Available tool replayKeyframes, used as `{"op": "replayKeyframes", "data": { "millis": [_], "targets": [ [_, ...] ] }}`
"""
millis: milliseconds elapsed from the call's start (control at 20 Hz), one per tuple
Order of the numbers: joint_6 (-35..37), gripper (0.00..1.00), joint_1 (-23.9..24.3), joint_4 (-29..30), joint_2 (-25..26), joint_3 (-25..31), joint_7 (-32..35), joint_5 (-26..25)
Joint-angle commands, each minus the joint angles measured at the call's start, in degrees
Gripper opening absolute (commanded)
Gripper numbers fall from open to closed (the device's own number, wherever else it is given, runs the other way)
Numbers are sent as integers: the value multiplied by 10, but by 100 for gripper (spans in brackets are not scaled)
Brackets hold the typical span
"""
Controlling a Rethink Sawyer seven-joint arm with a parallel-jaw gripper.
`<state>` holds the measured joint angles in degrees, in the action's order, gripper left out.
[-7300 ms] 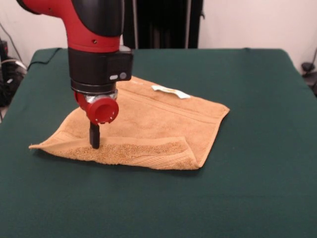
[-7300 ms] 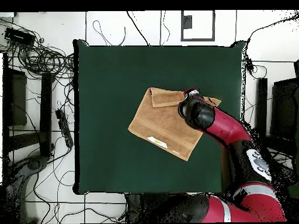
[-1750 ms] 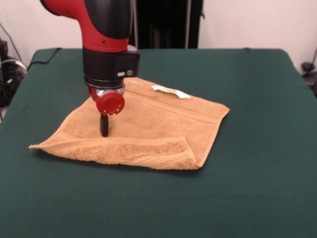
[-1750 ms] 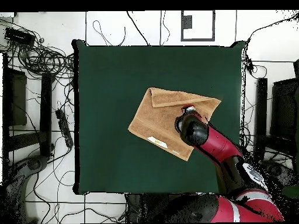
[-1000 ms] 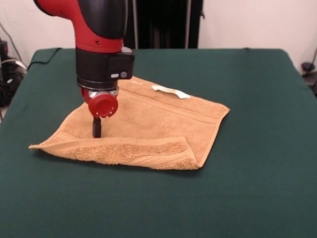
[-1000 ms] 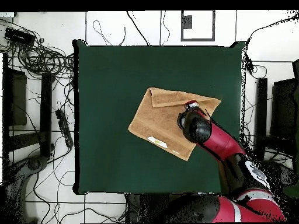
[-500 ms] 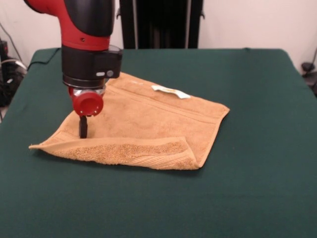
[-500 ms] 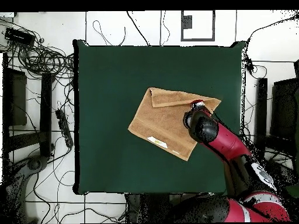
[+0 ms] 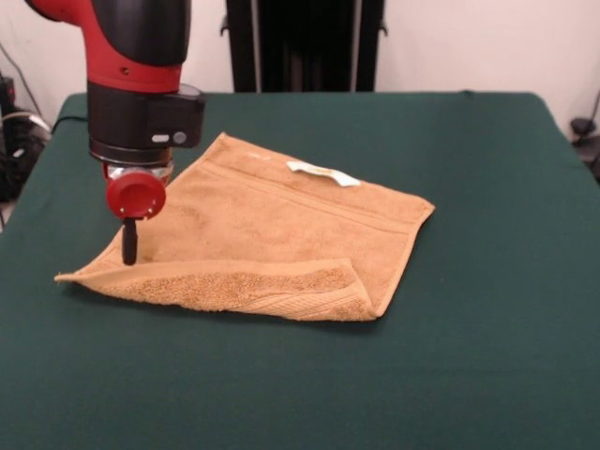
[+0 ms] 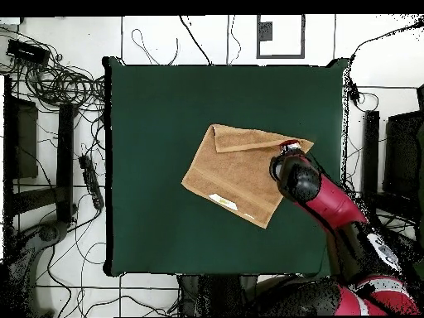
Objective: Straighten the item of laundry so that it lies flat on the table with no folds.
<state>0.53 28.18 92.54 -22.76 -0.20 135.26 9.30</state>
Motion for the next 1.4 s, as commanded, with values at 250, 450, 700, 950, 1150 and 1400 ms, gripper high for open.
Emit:
{"op": "replayKeyframes", "data": {
  "millis": [250, 450, 700, 950, 1150, 1400],
  "targets": [
    [36, 0, -21, -64, 44, 47, 20, -8],
    [38, 0, -31, -76, 49, 41, 30, 0],
    [37, 0, -33, -84, 51, 45, 41, 6],
    [41, 0, -29, -75, 38, 57, 49, 8],
    [43, 0, -14, -63, 28, 78, 51, 7],
    [47, 0, -38, -67, 26, 59, 79, 35]
  ]
}}
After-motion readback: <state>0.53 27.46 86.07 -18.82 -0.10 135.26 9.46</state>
